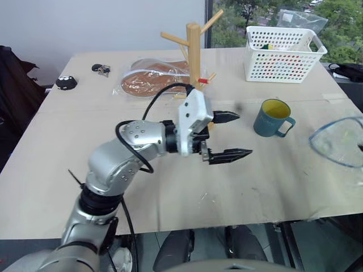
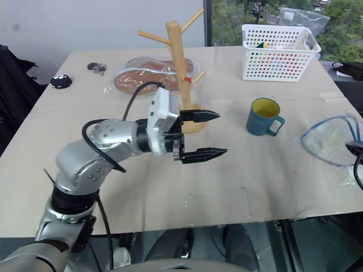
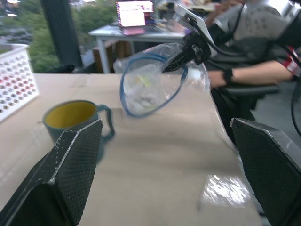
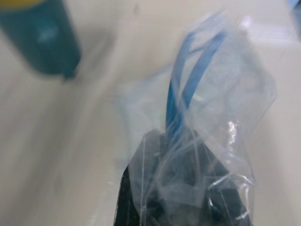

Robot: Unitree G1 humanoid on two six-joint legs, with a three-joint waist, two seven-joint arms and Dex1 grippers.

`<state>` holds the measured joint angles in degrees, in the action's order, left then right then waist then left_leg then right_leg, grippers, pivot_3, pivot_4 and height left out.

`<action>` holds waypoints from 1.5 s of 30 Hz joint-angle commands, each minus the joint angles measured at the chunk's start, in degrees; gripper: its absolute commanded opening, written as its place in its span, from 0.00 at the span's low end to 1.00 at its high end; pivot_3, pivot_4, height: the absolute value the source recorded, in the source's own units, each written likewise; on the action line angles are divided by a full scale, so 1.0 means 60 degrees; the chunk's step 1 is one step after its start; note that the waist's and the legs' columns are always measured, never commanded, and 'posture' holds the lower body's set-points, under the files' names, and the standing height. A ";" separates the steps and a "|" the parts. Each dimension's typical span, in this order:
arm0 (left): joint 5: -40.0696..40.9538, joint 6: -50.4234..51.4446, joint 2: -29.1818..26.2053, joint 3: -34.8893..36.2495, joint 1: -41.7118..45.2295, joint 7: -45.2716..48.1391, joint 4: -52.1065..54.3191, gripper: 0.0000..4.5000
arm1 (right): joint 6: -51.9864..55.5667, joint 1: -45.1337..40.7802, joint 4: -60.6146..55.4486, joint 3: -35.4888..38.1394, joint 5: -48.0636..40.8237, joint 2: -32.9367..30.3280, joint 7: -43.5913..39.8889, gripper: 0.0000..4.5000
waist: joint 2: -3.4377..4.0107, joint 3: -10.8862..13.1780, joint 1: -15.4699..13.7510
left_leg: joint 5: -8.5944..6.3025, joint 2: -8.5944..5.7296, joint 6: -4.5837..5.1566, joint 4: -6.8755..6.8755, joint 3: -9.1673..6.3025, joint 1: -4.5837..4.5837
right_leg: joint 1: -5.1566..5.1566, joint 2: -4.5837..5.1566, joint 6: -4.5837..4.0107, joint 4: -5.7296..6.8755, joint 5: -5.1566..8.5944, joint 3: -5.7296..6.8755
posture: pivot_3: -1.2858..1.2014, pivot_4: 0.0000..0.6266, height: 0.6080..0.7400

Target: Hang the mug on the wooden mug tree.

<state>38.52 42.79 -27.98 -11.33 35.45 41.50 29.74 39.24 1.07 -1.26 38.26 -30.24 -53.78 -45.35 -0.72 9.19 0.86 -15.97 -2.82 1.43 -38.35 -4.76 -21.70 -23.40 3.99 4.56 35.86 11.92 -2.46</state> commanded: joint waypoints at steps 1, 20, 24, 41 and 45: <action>-0.0671 -0.0286 0.0222 -0.0275 0.0262 -0.0347 -0.0084 1.00 | -0.0957 -0.1200 0.0909 -0.0605 0.0630 0.0127 0.0754 0.00 | 0.0001 0.0000 -0.0011 | 0.0001 0.0000 -0.0001 -0.0001 0.0001 -0.0003 | -0.0003 0.0001 0.0000 0.0002 -0.0001 -0.0002 | 0.52 0.24 1.00; -0.1220 -0.0249 -0.0328 0.0111 -0.0030 0.0010 -0.0233 1.00 | 0.0030 -0.1545 -0.2484 0.0025 -0.0723 0.1126 0.2460 0.72 | 0.0041 0.0005 0.0036 | 0.0000 0.0003 0.0001 0.0011 -0.0009 -0.0018 | -0.0026 -0.0001 0.0003 0.0007 -0.0003 -0.0004 | 0.52 0.24 1.00; -0.1175 -0.0189 -0.0589 0.0120 -0.0116 0.0237 -0.0143 1.00 | 0.0993 -0.0913 -0.4571 -0.0780 -0.1267 0.2454 0.3636 0.72 | 0.0039 0.0003 -0.0030 | -0.0017 0.0008 0.0030 0.0006 -0.0027 -0.0015 | -0.0017 -0.0010 0.0001 0.0013 -0.0003 0.0001 | 0.52 0.24 1.00; -0.1566 -0.0342 -0.0586 -0.0113 -0.0091 0.0498 -0.0258 1.00 | -0.2570 -0.1068 -0.2216 -0.3670 0.2163 0.5890 0.5930 0.72 | 0.0036 0.0002 0.0011 | 0.0011 -0.0012 -0.0020 0.0013 -0.0026 -0.0013 | -0.0033 -0.0001 0.0001 0.0016 -0.0004 0.0002 | 0.52 0.24 1.00; -0.1616 -0.0385 -0.0588 -0.0030 -0.0201 0.0494 -0.0185 1.00 | -0.3063 -0.1592 -0.1449 -0.3821 0.2331 0.5956 0.5834 0.72 | 0.0037 0.0002 0.0008 | 0.0011 -0.0013 -0.0020 0.0013 -0.0030 -0.0015 | -0.0034 -0.0001 0.0001 0.0016 -0.0004 0.0004 | 0.52 0.24 1.00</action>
<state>29.22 41.70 -31.52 -12.03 34.37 44.43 26.57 23.27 -7.39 -10.02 15.39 -16.79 -17.95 -10.03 -0.50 9.21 0.91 -15.90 -2.90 1.31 -38.28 -4.94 -21.80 -23.61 3.99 4.56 35.95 11.89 -2.43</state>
